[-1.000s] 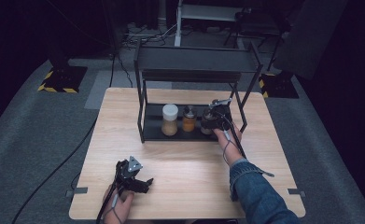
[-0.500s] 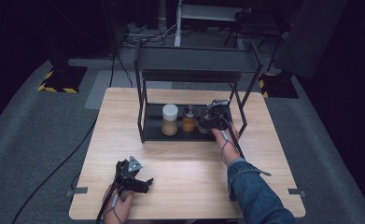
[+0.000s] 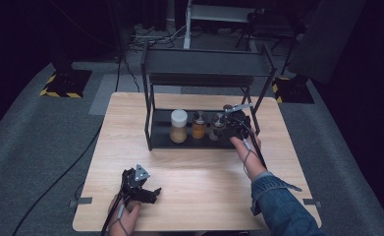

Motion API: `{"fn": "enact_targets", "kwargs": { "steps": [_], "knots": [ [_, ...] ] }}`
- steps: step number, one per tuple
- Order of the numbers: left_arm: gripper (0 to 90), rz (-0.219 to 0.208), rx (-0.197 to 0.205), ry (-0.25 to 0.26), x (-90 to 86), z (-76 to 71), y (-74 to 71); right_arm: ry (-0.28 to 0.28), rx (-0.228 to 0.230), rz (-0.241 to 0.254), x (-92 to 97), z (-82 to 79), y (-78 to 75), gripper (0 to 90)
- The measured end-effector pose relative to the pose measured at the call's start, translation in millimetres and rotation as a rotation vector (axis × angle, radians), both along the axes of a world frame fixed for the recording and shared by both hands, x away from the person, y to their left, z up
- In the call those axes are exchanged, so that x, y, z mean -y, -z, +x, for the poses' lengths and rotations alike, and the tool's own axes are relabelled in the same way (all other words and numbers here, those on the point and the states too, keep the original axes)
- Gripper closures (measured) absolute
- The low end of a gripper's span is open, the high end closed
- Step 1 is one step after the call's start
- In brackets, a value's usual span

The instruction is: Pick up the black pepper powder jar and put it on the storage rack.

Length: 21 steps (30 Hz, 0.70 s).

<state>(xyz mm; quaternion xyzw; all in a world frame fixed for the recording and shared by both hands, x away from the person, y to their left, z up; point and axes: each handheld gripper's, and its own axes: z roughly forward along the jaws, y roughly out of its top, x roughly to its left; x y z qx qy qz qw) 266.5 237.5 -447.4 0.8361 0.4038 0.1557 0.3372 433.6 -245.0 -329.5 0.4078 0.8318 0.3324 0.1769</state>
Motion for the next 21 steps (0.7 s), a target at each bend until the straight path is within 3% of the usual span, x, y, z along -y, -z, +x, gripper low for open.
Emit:
{"fn": "enact_targets", "kwargs": {
  "steps": [8,13,21],
  "knots": [
    [0.0,0.000,0.000,0.000,0.0,0.0,0.0,-0.022,0.012,0.010,21.9,-23.4,-10.5,0.0],
    [0.0,0.000,0.001,0.000,0.0,0.0,0.1,-0.038,0.025,-0.017,33.4,-35.6,-14.3,0.0],
    [0.0,0.000,0.001,0.000,0.0,0.0,0.1,-0.061,0.044,-0.019,49.7,-56.1,-18.5,0.0]
  ]
}}
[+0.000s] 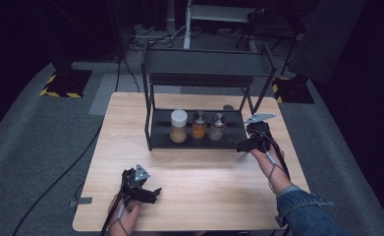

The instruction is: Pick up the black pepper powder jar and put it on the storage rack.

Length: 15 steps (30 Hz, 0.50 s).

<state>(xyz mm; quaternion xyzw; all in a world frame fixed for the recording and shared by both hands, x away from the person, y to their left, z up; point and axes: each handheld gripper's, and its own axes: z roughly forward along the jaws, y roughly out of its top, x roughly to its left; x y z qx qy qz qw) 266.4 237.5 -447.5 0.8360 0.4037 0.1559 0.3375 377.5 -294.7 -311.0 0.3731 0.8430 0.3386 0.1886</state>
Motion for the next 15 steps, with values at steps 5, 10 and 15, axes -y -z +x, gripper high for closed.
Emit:
{"fn": "enact_targets", "kwargs": {
  "steps": [5,10,15],
  "knots": [
    [0.0,-0.001,0.000,-0.001,0.0,-0.1,0.2,-0.002,0.007,0.007,9.7,-13.1,1.9,0.0],
    [0.0,-0.001,0.000,-0.001,0.1,-0.1,0.2,-0.012,0.000,0.012,20.2,-22.8,7.7,0.0],
    [0.0,-0.001,0.000,-0.001,0.0,-0.1,0.1,-0.012,-0.005,0.026,29.8,-32.6,16.2,0.0]
  ]
}}
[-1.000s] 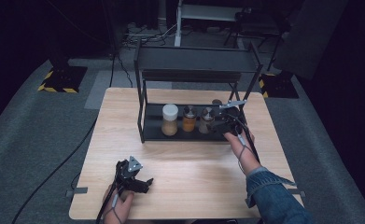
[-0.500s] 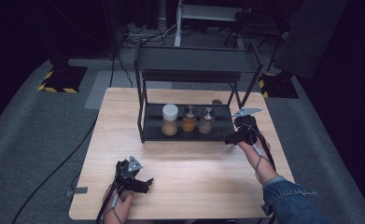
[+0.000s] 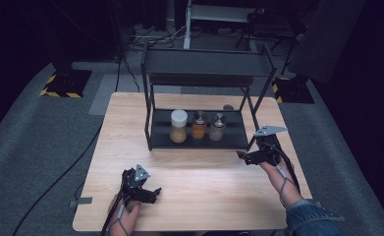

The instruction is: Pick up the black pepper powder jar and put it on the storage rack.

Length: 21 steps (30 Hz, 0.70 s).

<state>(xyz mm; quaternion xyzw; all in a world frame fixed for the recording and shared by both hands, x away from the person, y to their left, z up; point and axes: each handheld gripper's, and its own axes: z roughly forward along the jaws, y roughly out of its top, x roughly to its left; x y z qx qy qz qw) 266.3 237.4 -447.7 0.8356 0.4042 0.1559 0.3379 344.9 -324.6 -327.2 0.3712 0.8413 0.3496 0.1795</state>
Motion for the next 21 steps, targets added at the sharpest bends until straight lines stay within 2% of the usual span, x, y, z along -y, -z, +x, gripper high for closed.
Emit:
{"fn": "enact_targets", "kwargs": {
  "steps": [14,21],
  "knots": [
    [0.0,0.000,0.000,0.000,0.0,0.0,0.0,0.001,-0.020,0.029,27.5,-23.1,38.2,0.0],
    [0.0,0.000,0.000,0.000,0.0,0.0,0.0,0.005,-0.021,0.028,37.5,-34.4,59.6,0.0]
  ]
}}
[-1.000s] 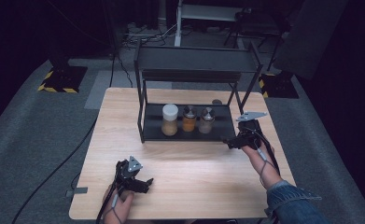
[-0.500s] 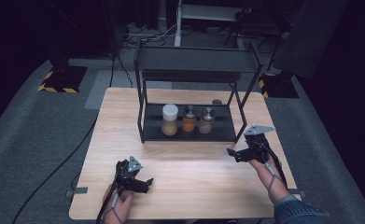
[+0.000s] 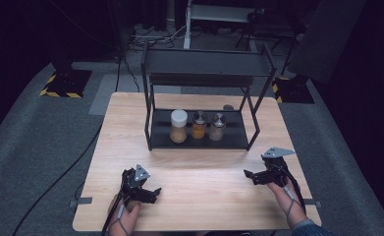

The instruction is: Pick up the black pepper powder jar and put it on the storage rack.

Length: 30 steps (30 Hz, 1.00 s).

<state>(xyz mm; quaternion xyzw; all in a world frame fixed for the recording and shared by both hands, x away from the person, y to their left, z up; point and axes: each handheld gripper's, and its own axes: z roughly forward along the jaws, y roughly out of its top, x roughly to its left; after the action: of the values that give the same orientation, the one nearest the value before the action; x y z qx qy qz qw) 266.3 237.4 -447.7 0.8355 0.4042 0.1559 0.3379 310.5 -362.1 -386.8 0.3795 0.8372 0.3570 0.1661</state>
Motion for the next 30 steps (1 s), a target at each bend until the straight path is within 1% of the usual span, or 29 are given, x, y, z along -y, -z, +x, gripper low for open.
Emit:
{"fn": "enact_targets", "kwargs": {
  "steps": [4,8,11,15,25,27,30],
  "knots": [
    [0.0,0.000,0.000,0.000,0.0,0.0,0.0,0.006,-0.007,0.003,5.8,-7.0,14.2,0.0],
    [0.0,0.000,0.000,0.000,0.0,0.0,0.0,0.010,-0.015,0.005,10.9,-12.2,25.2,0.0],
    [0.0,0.000,0.000,0.000,0.0,0.0,0.0,0.005,-0.013,0.002,13.2,-16.9,31.2,0.0],
    [0.0,0.000,0.000,0.000,0.0,0.0,0.0,-0.003,-0.015,-0.018,13.9,-22.4,39.0,0.0],
    [0.0,0.000,0.000,-0.001,0.0,0.0,0.0,0.011,-0.003,-0.045,14.3,-32.3,54.7,0.0],
    [0.0,0.000,0.000,-0.001,0.1,0.0,0.0,0.003,-0.003,-0.009,21.2,-32.6,61.0,0.0],
    [0.0,0.000,0.000,-0.001,0.0,0.0,0.0,0.003,-0.004,-0.009,23.2,-34.1,61.0,0.0]
  ]
}}
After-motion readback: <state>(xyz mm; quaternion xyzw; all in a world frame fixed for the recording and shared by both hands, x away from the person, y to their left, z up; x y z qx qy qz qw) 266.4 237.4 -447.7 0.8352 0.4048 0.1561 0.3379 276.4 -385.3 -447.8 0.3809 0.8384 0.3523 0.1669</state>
